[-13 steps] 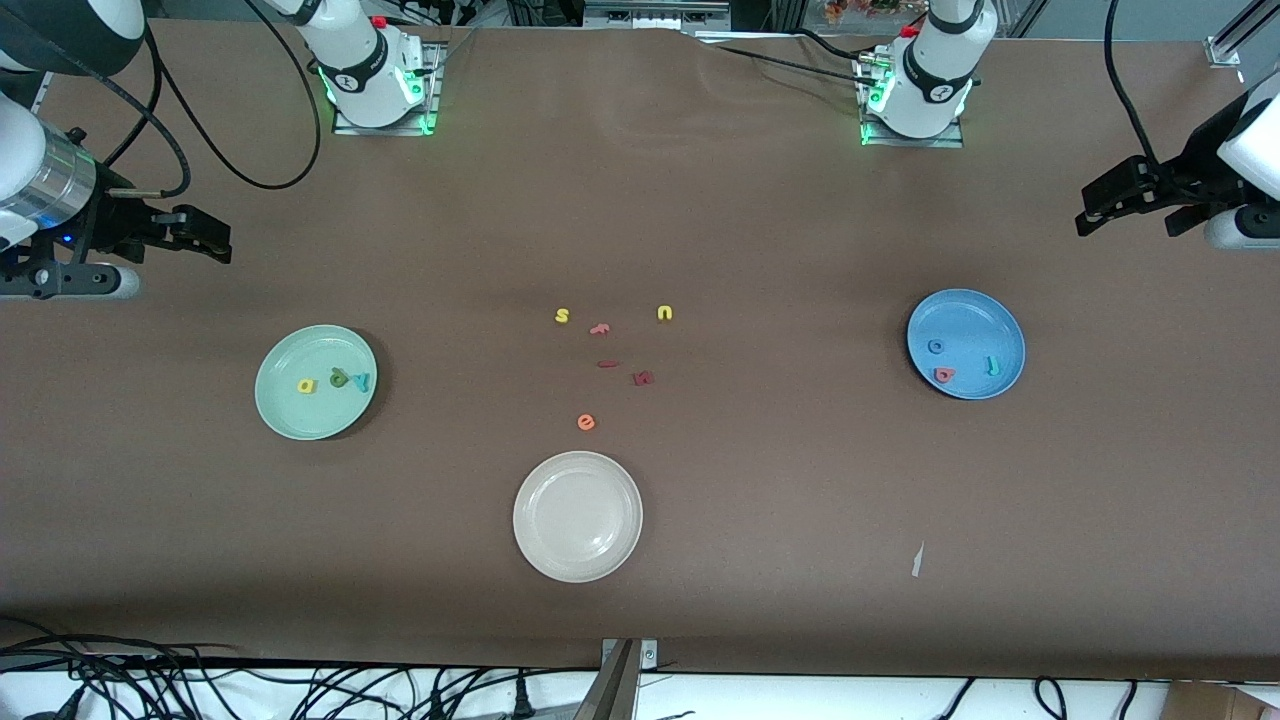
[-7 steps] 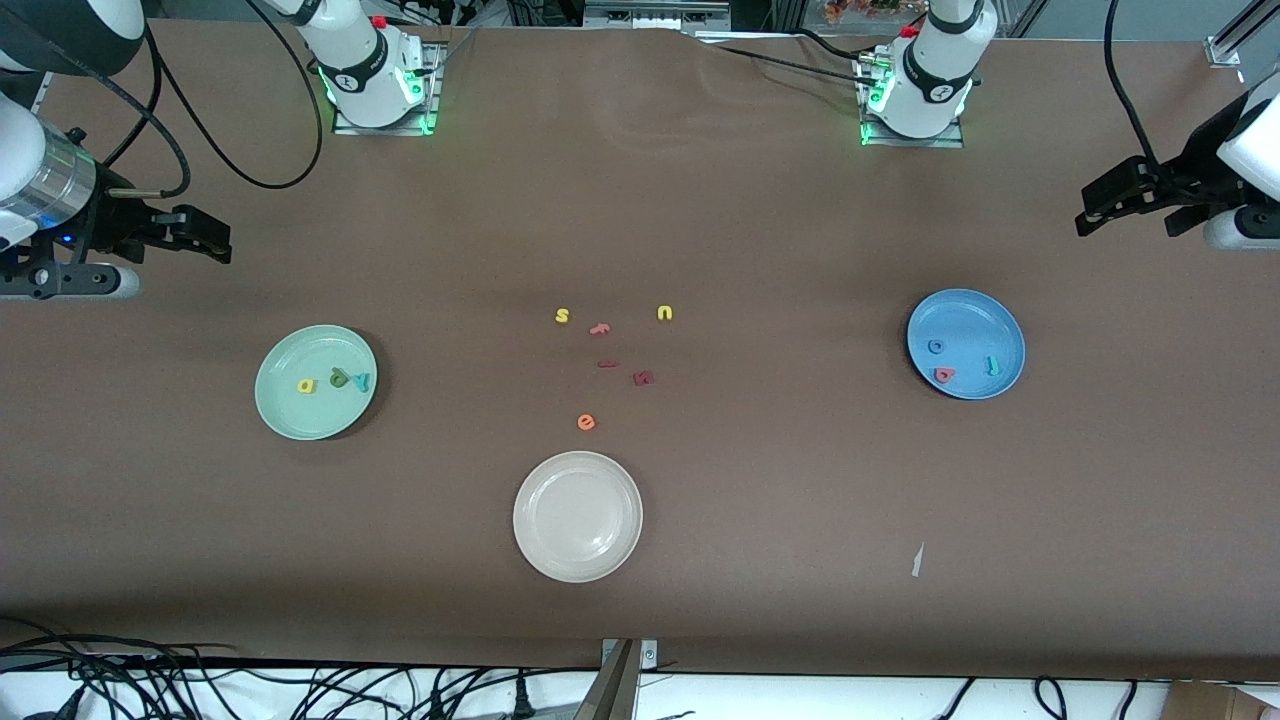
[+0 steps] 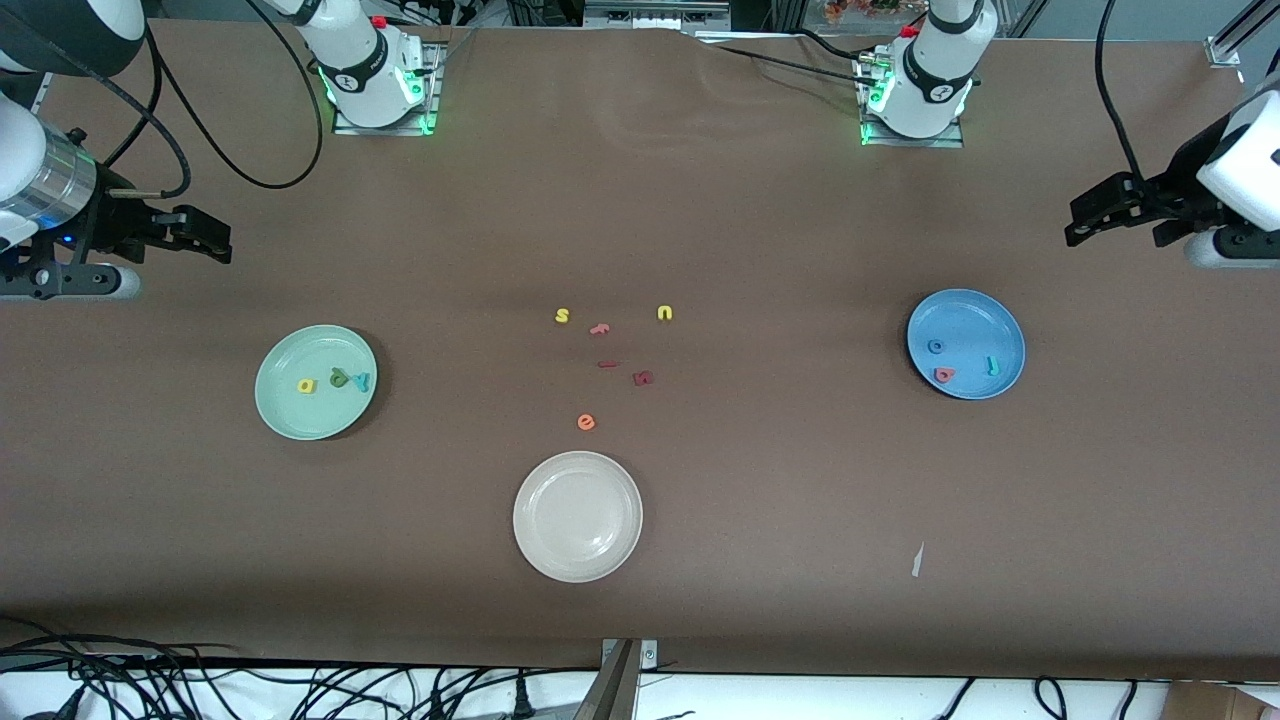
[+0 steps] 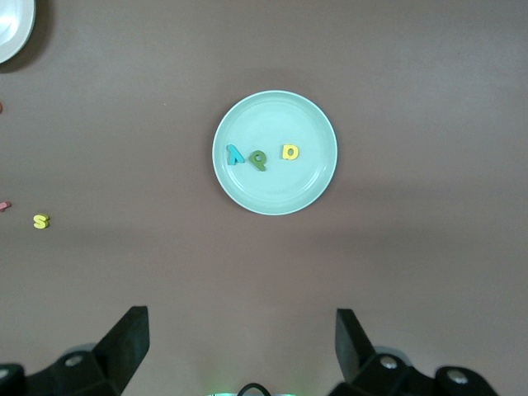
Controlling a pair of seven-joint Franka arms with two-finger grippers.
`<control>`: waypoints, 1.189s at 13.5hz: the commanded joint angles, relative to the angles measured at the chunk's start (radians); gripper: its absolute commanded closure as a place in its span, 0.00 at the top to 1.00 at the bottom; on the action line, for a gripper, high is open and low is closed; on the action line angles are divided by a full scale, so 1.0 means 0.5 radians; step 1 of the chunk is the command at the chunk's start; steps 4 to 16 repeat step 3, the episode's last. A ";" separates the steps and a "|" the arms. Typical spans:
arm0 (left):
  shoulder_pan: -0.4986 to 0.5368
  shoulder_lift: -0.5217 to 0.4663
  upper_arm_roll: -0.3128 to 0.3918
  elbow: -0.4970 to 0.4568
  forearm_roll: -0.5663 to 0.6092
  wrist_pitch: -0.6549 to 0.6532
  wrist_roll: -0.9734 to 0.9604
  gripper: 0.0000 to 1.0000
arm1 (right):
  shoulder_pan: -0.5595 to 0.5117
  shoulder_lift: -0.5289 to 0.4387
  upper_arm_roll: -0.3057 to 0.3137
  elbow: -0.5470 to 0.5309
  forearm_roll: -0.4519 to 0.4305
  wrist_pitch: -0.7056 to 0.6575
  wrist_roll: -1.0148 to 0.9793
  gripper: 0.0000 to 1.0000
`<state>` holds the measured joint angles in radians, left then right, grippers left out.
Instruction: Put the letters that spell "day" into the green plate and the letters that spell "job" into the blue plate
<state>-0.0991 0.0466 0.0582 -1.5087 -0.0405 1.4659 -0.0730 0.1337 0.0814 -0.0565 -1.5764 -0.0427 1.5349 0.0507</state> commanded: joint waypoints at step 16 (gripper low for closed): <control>0.011 0.045 0.000 0.075 0.010 -0.045 -0.017 1.00 | -0.003 -0.037 -0.001 -0.050 0.006 0.029 0.021 1.00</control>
